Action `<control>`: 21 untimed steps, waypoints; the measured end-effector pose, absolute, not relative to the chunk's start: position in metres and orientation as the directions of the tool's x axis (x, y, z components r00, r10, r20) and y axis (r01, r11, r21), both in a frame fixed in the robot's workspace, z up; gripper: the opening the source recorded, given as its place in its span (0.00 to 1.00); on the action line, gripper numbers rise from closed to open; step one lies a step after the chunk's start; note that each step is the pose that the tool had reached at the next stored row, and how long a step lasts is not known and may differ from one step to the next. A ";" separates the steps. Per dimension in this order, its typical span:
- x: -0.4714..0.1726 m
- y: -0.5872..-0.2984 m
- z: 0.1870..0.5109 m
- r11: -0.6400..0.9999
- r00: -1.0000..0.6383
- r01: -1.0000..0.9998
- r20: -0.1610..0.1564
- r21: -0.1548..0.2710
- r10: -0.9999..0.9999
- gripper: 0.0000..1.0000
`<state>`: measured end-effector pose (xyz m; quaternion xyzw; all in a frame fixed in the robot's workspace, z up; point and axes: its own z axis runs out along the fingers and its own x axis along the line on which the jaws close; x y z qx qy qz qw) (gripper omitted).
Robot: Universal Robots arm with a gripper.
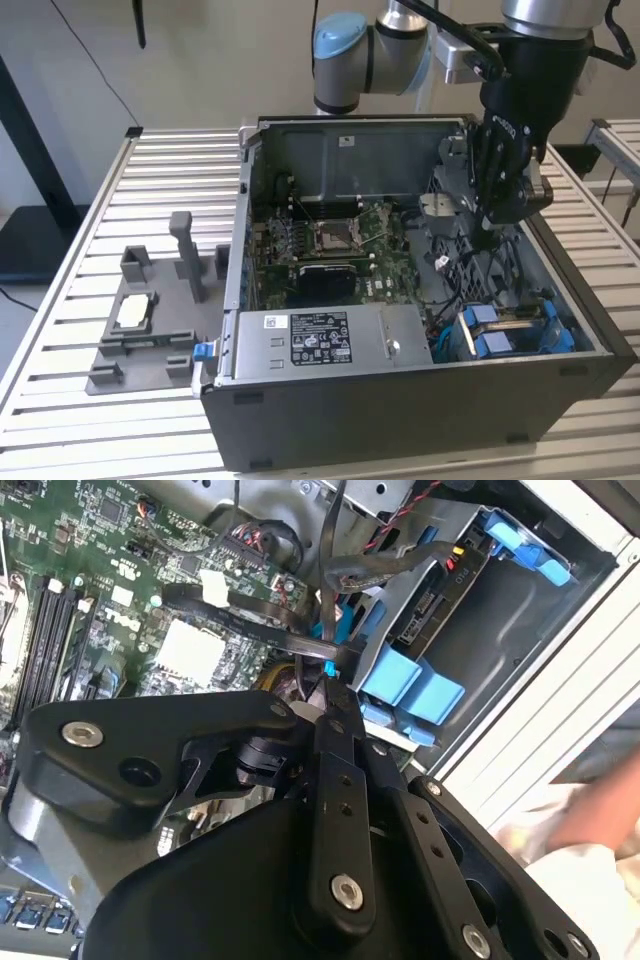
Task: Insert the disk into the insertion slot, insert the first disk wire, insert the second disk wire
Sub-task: 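Insert the second disk wire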
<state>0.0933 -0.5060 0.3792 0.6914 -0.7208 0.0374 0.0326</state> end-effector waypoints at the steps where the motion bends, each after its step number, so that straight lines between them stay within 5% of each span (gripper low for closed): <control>1: 0.093 -0.506 0.379 0.041 -0.042 -0.999 0.099 -0.010 -0.994 0.11; 5: 0.092 -0.506 0.381 0.032 -0.036 -0.999 0.098 -0.039 -0.995 0.11; 10: 0.091 -0.505 0.385 0.019 -0.026 -0.998 0.098 -0.064 -0.995 0.25; 21: 0.084 -0.502 0.381 -0.021 0.008 -0.995 0.123 -0.102 -0.992 0.25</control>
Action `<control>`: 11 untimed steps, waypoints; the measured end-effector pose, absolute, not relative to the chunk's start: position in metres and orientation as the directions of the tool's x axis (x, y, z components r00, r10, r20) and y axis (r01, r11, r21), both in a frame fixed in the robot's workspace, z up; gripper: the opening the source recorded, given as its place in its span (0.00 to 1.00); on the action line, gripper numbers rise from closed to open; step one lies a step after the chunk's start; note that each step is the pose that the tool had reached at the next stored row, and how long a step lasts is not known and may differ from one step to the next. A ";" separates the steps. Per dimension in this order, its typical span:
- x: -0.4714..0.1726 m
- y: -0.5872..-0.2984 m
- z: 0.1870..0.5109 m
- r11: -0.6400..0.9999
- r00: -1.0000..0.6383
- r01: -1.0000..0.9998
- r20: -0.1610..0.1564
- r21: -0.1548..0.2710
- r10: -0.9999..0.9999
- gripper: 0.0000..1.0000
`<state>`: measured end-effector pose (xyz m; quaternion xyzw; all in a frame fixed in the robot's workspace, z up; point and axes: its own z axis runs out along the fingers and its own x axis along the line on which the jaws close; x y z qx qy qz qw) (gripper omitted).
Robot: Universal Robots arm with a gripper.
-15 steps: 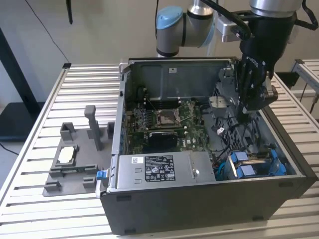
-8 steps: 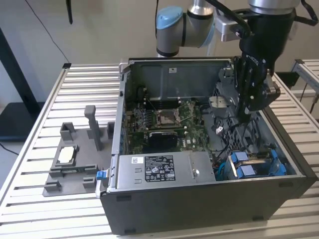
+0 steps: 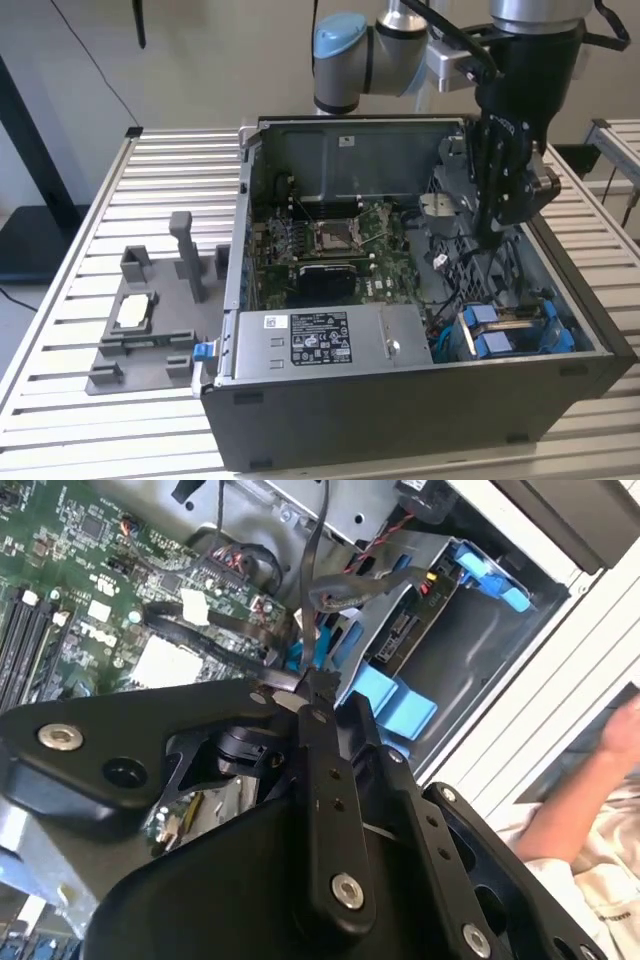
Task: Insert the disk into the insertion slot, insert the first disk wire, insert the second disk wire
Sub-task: 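Insert the second disk wire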
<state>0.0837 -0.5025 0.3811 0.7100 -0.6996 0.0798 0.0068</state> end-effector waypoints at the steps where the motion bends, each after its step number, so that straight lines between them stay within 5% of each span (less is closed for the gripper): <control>1: 0.082 -0.502 0.380 -0.022 0.008 -0.994 0.123 -0.107 -0.992 0.25; 11: 0.071 -0.499 0.377 -0.044 0.025 -0.988 0.124 -0.150 -0.992 0.25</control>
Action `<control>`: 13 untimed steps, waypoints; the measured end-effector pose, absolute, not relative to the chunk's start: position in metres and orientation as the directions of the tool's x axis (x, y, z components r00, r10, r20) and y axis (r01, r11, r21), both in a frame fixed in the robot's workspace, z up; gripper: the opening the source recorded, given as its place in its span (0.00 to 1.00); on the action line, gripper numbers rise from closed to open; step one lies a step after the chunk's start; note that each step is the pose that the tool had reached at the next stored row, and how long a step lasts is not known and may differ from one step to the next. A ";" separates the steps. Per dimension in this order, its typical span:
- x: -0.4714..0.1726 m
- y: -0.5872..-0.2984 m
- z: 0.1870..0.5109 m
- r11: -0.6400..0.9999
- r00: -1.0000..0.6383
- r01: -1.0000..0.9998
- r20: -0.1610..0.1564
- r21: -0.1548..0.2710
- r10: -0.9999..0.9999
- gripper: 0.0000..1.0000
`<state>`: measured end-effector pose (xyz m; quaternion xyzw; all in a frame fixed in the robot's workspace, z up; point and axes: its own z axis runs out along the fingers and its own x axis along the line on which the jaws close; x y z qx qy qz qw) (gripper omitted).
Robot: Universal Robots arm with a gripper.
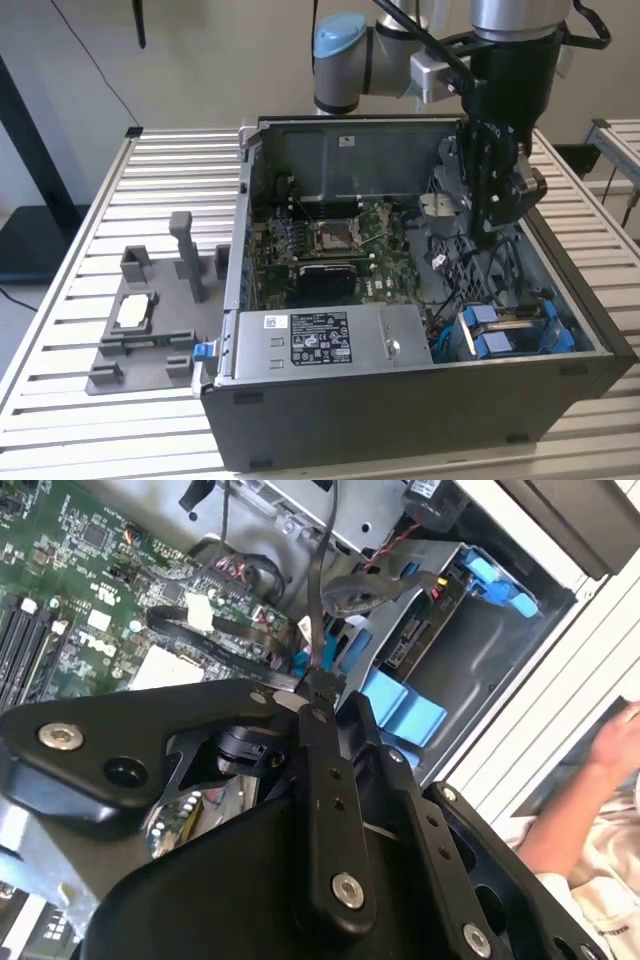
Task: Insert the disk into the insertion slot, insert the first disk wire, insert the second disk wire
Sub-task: 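Insert the second disk wire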
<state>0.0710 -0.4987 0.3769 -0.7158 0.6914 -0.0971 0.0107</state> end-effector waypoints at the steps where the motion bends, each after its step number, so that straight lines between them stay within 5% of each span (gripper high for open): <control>1: 0.071 -0.499 0.378 -0.052 0.034 -0.987 0.124 -0.150 -0.992 0.25; 13: 0.057 -0.499 0.382 -0.089 0.068 -0.981 0.127 -0.172 -0.990 0.25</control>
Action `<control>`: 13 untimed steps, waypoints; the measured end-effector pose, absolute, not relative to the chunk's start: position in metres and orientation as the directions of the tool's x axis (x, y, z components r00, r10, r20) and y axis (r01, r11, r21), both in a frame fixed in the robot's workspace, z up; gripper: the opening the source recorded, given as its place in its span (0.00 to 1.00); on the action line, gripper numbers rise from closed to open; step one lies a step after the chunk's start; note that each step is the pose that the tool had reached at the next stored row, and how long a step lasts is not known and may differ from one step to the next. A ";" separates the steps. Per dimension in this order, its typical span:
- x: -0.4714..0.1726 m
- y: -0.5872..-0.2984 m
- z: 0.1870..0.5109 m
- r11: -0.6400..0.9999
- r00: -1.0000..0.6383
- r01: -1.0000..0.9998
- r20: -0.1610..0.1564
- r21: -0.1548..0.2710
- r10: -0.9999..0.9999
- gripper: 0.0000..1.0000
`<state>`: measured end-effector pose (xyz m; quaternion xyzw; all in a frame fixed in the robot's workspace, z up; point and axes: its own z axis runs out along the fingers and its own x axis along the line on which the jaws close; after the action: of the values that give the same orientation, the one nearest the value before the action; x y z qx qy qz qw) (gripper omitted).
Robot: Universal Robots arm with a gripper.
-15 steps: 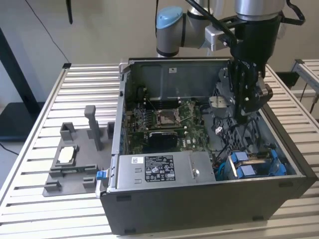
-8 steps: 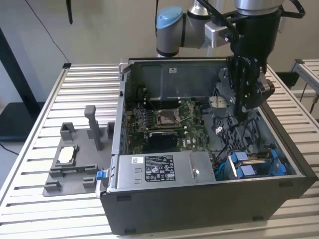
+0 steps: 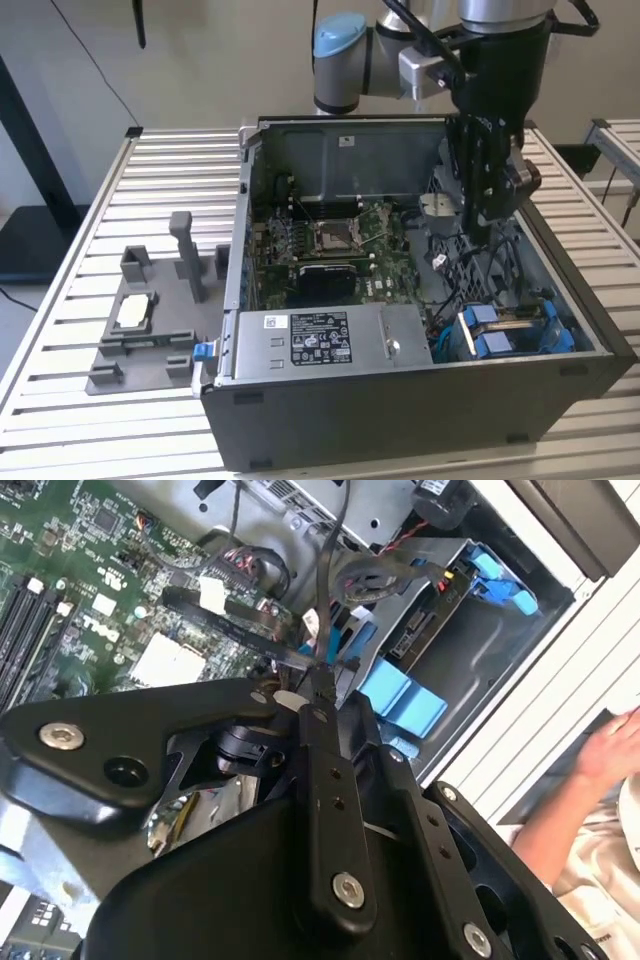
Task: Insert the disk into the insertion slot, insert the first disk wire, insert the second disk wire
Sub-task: 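Insert the second disk wire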
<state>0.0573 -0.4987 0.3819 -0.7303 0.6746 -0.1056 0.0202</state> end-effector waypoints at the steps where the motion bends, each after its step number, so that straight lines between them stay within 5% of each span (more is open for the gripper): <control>1: 0.057 -0.499 0.381 -0.091 0.069 -0.980 0.127 -0.177 -0.990 0.25; 10: 0.054 -0.499 0.377 -0.098 0.072 -0.973 0.130 -0.210 -0.989 0.25; 13: 0.054 -0.499 0.376 -0.098 0.072 -0.972 0.130 -0.214 -0.989 0.16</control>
<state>0.0538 -0.4988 0.3763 -0.7311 0.6705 -0.1211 0.0351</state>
